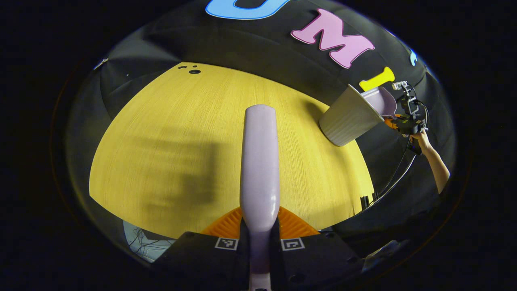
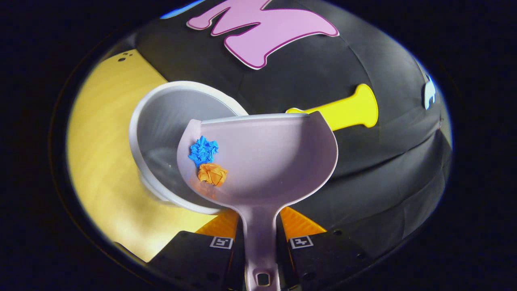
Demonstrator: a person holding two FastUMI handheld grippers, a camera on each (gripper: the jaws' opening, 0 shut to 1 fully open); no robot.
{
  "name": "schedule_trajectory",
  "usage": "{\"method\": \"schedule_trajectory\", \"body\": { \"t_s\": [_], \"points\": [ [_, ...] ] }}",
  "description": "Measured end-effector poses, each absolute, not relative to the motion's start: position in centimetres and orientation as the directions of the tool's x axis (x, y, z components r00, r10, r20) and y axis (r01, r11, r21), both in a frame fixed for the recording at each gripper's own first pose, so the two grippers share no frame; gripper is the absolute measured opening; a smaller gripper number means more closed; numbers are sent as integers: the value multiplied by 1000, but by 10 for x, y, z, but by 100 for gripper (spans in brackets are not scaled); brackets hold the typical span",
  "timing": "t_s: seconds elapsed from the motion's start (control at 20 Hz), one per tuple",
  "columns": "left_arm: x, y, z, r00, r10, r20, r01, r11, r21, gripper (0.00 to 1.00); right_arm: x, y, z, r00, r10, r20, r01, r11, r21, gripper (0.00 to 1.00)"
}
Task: Pick up the small broom and dustpan from the desktop, sweep the trash into the dustpan with the broom, and then empty the trash into the garbage bin.
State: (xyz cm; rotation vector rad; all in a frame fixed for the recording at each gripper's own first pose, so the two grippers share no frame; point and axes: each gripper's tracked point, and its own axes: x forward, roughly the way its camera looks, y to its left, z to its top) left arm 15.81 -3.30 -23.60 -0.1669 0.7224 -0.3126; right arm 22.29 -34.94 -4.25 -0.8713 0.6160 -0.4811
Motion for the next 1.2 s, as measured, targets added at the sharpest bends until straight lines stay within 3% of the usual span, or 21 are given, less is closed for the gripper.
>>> {"method": "schedule_trajectory", "body": {
  "t_s": [0.05, 0.4, 0.5, 0.7, 0.8, 0.85, 1.0, 1.05, 1.2],
  "points": [
    [158, -32, -236, 705, -333, -626, 221, 942, -252, 24, 224, -350, -41, 732, -628, -266, 129, 510, -850, 36],
    [157, -33, -240, 696, -317, -644, 194, 947, -256, 24, 228, -363, -27, 775, -628, -73, 33, 156, -987, 36],
    [158, -34, -240, 695, -315, -646, 195, 948, -252, 24, 226, -374, -25, 794, -607, -46, -15, 56, -998, 31],
    [162, -37, -244, 688, -315, -654, 197, 948, -249, 24, 227, -387, -19, 837, -546, -40, -102, -82, -991, 36],
    [165, -39, -245, 686, -312, -658, 197, 949, -245, 24, 225, -388, -18, 840, -540, -52, -117, -87, -989, 31],
    [165, -39, -244, 687, -312, -656, 197, 949, -245, 24, 224, -386, -17, 837, -543, -59, -118, -74, -990, 36],
    [164, -39, -242, 695, -306, -650, 190, 951, -245, 24, 229, -388, -18, 826, -556, -92, -107, 6, -994, 36],
    [165, -40, -240, 700, -303, -647, 185, 951, -246, 24, 229, -390, -19, 820, -561, -114, -102, 53, -993, 32],
    [174, -42, -235, 720, -292, -630, 171, 954, -246, 24, 226, -389, -26, 790, -570, -226, -54, 302, -952, 36]
  ]
}}
